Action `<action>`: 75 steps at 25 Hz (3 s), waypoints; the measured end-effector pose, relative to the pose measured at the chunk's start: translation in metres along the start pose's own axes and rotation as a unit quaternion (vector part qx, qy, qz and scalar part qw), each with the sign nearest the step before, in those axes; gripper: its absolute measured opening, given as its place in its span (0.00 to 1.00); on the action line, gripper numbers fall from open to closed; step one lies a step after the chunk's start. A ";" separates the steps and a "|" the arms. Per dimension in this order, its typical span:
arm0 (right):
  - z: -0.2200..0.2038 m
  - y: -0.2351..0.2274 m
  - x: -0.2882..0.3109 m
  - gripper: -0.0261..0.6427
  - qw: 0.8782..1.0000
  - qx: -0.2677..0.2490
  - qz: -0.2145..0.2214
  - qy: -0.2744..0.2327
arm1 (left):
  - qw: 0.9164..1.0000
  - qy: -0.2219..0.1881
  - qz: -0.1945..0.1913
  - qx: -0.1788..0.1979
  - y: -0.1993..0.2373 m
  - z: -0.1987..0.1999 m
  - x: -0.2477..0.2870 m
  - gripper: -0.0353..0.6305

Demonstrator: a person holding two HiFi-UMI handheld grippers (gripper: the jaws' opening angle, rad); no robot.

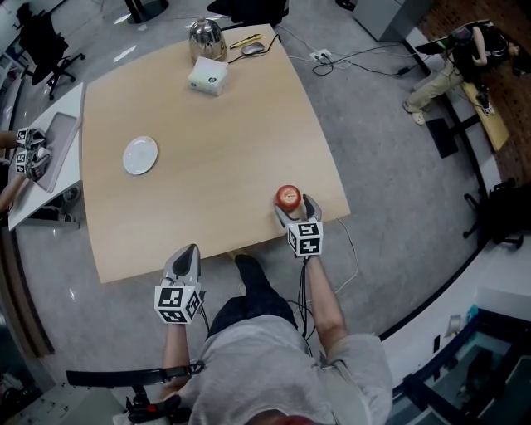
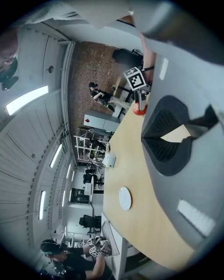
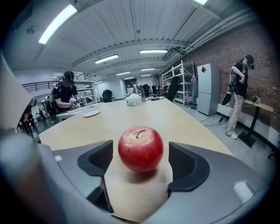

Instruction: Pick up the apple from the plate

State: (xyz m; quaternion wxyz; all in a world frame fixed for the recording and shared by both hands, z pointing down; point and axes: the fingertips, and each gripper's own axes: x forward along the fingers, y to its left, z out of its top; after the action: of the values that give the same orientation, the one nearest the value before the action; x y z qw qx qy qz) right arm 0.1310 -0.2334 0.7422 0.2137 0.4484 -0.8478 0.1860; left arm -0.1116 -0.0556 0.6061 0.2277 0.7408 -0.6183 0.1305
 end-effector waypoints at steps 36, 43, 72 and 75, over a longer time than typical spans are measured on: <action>0.050 0.019 -0.206 0.45 0.994 -0.021 -0.026 -0.102 | 0.996 -0.086 -0.033 0.003 -0.076 0.011 -0.097 0.08; 0.056 0.003 -0.241 0.38 0.991 -0.021 -0.024 -0.128 | 0.995 -0.090 -0.036 0.007 -0.107 0.015 -0.089 0.08; 0.058 -0.114 -0.333 0.09 0.983 -0.028 0.056 -0.171 | 0.993 -0.119 0.016 0.015 -0.275 0.034 -0.045 0.08; 0.055 -0.121 -0.342 0.07 0.982 -0.030 0.063 -0.175 | 0.992 -0.122 0.021 0.016 -0.288 0.034 -0.045 0.08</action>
State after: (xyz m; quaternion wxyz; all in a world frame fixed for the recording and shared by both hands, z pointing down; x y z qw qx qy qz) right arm 0.3945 -0.0926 0.5299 0.0637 0.4130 -0.9038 0.0924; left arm 0.1570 0.0040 0.5049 0.1357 0.7417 -0.6546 0.0537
